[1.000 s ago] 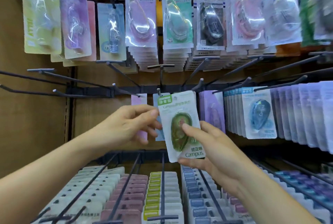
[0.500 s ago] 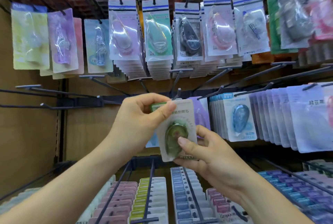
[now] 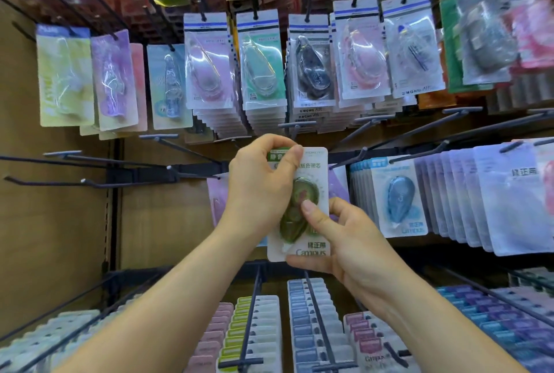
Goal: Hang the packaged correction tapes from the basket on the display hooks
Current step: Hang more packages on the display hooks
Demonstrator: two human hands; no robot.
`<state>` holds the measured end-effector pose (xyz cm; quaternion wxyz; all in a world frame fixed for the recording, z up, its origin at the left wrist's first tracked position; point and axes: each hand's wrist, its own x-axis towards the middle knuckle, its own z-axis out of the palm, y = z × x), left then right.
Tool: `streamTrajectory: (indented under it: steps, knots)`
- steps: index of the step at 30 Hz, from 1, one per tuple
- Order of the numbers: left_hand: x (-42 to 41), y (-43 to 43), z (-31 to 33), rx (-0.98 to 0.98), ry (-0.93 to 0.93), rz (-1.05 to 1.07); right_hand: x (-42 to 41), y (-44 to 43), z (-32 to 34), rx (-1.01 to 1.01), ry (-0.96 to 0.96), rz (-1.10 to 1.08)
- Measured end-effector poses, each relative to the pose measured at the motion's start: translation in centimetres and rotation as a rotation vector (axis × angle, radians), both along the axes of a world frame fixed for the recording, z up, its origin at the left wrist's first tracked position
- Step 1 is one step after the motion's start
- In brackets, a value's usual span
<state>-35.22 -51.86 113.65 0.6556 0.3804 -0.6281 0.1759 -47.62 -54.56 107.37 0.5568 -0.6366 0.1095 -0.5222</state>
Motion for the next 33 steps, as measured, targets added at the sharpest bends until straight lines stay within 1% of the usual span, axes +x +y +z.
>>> streamTrajectory:
  steps: [2,5,9,12,15,17,19,23,25,28,33]
  knots:
    - [-0.5,0.2,0.1,0.097,0.071,-0.047,-0.2,0.3,0.0,-0.032,0.032,-0.069]
    - [-0.7,0.6,0.3,0.297,0.183,-0.158,-0.6,1.0,0.0,-0.093,0.111,-0.195]
    - [-0.1,1.2,-0.5,0.443,0.163,-0.226,-0.5,1.5,0.3,-0.093,0.163,-0.274]
    - [0.7,2.2,-2.4,0.542,0.166,-0.326,-0.3,1.5,0.7,-0.095,0.183,-0.294]
    - [1.7,3.0,-3.4,0.6,0.131,-0.342,0.1,1.0,0.6,-0.085,0.233,-0.318]
    - [2.3,2.8,-3.4,0.596,0.121,-0.3,0.1,0.4,0.5,-0.081,0.296,-0.327]
    - [2.7,1.8,-3.2,0.571,0.118,-0.217,-0.2,-0.3,0.4,-0.095,0.414,-0.365]
    - [3.8,-2.5,-3.3,0.559,0.168,-0.126,-2.0,-2.1,-0.9,-0.28,0.766,-0.549]
    - [4.2,-5.0,-3.5,0.557,0.143,-0.052,-3.0,-2.6,-1.4,-0.345,0.872,-0.579]
    - [4.5,-8.0,-3.7,0.518,0.108,0.026,-4.0,-2.9,-1.8,-0.413,0.958,-0.619]
    - [4.7,-10.7,-3.8,0.486,0.064,0.122,-5.0,-3.2,-2.1,-0.481,0.996,-0.657]
